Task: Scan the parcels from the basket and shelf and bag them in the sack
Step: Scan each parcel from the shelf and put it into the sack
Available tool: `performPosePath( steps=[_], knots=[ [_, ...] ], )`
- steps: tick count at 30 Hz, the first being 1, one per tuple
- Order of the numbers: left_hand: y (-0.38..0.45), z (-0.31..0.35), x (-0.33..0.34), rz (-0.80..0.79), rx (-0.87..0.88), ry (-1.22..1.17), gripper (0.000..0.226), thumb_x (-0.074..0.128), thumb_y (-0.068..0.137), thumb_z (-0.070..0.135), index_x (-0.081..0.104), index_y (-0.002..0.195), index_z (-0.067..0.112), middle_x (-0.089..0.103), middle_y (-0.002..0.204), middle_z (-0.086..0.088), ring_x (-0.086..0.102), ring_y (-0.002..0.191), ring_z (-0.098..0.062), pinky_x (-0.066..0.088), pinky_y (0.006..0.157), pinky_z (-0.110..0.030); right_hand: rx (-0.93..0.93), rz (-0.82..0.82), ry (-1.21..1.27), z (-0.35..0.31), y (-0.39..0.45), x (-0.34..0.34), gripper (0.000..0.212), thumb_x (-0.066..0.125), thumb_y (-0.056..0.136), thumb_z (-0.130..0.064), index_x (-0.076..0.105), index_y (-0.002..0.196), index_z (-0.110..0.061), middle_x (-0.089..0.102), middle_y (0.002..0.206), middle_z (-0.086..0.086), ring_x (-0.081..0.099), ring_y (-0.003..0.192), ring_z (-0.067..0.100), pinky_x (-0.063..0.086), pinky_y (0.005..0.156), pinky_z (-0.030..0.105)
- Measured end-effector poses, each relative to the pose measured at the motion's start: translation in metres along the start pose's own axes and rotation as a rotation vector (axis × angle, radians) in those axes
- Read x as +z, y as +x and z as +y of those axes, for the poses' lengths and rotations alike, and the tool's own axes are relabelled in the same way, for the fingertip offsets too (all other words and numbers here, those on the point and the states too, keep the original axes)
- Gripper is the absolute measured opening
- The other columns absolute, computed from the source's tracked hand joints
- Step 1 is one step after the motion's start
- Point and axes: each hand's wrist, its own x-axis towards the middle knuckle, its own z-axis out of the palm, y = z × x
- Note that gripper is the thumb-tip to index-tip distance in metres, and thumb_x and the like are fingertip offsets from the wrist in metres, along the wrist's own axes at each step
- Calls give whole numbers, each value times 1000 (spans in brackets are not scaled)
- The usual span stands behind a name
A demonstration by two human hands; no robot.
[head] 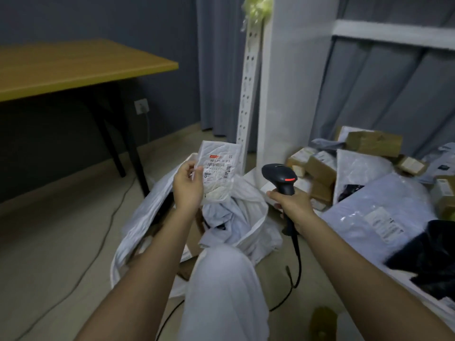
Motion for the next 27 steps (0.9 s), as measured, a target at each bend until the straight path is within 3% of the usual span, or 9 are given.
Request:
performPosePath(
  steps=[4, 9, 11, 14, 17, 20, 22, 25, 27],
  knots=[
    [2, -55, -21, -21, -12, 132, 9, 55, 95, 13, 63, 91, 15, 62, 83, 11, 58, 77, -3, 45, 68, -16, -6, 96, -209, 45, 35, 35, 26, 79, 78, -22, 62, 91, -8, 63, 86, 11, 59, 78, 26, 43, 70, 30],
    [11, -115, -17, -45, -171, 191, 7, 55, 95, 14, 62, 94, 14, 65, 87, 2, 60, 79, -11, 47, 73, -28, -15, 181, -252, 83, 67, 53, 30, 77, 79, -13, 57, 99, -4, 59, 88, 10, 56, 81, 25, 40, 71, 30],
    [15, -130, -8, -43, -239, 166, 8, 55, 95, 12, 63, 98, 11, 65, 91, 0, 60, 79, -10, 48, 75, -27, 9, 187, -218, 94, 79, 60, 23, 72, 81, -7, 53, 95, -7, 56, 84, 9, 55, 80, 26, 39, 71, 30],
    [25, -144, 13, -88, -383, 161, 17, 54, 96, 10, 59, 112, 5, 63, 96, -1, 59, 79, -7, 48, 65, -15, -4, 197, -147, 100, 90, 66, 19, 69, 82, -4, 51, 86, -6, 50, 69, 3, 49, 67, 21, 38, 62, 27],
    [34, -144, 36, -353, -473, 235, 54, 57, 96, 19, 34, 143, 5, 52, 132, -7, 55, 118, -25, 49, 87, -27, 25, 177, -63, 97, 96, 63, 20, 71, 83, -6, 51, 88, -7, 51, 71, 3, 49, 66, 20, 41, 63, 28],
    [38, -124, 51, -515, -421, 349, 73, 51, 98, 32, 8, 154, 12, 19, 157, -4, 19, 145, -23, 25, 111, -32, 55, 117, -7, 91, 98, 50, 20, 74, 82, -10, 55, 89, -8, 55, 73, 5, 51, 66, 22, 45, 67, 33],
    [37, -106, 61, -581, -374, 356, 66, 48, 100, 35, 14, 154, 17, 11, 160, 0, 16, 146, -19, 22, 113, -30, 66, 106, 33, 84, 94, 37, 18, 73, 82, -11, 58, 91, -7, 56, 73, 7, 50, 62, 20, 44, 64, 32],
    [27, -78, 81, -626, -264, 309, 48, 50, 100, 28, 38, 145, 20, 33, 153, 2, 46, 125, -11, 38, 96, -15, 47, 144, 44, 72, 87, 12, 20, 71, 82, -11, 61, 98, -2, 58, 76, 8, 50, 64, 19, 42, 61, 30],
    [15, -61, 100, -635, -184, 257, 38, 52, 99, 23, 48, 137, 19, 45, 144, 3, 46, 127, -12, 39, 100, -21, 29, 179, 47, 62, 82, -9, 17, 71, 82, -12, 63, 95, -6, 61, 80, 10, 52, 68, 20, 42, 65, 31]
  ],
)
